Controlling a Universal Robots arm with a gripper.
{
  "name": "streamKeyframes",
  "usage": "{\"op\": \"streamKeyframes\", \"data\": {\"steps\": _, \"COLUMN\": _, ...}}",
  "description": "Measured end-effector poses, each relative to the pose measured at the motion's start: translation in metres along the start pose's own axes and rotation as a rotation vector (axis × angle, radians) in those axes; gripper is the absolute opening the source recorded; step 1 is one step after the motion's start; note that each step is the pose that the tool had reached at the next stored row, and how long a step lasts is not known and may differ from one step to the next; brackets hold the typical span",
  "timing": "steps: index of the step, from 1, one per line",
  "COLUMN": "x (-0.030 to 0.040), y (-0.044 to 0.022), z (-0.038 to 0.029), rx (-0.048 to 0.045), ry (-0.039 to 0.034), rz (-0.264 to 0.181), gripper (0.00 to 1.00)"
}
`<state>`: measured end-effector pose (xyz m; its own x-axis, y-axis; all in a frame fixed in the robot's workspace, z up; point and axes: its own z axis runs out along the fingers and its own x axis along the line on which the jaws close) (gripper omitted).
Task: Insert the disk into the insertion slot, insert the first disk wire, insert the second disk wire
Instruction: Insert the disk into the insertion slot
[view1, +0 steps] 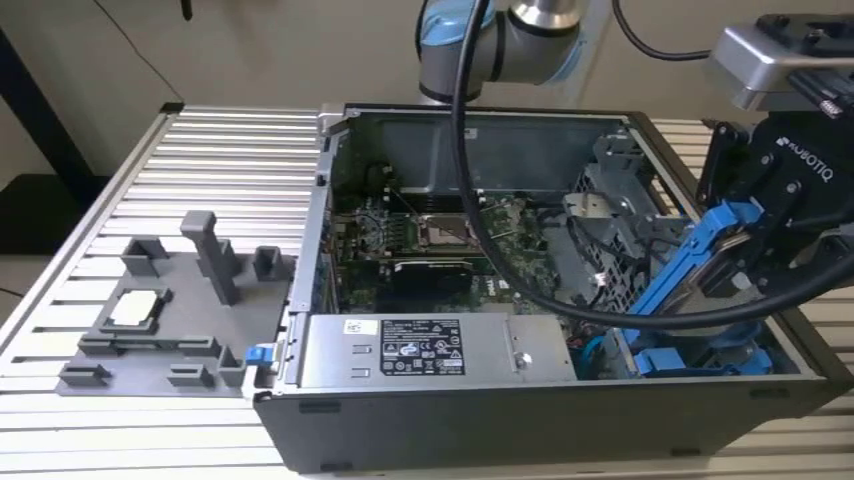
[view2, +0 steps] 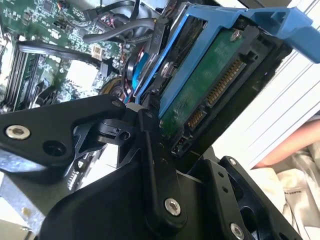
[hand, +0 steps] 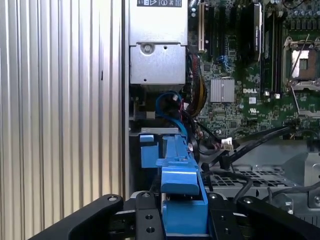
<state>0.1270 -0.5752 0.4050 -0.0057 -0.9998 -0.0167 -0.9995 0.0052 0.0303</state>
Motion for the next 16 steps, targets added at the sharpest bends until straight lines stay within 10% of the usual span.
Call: {"op": "streamKeyframes", "data": {"steps": 16, "x": 0.0004, "y": -0.0012, "z": 0.0292, "rx": 0.0, "ry": 0.0, "rz": 0.0, "gripper": 0.33}}
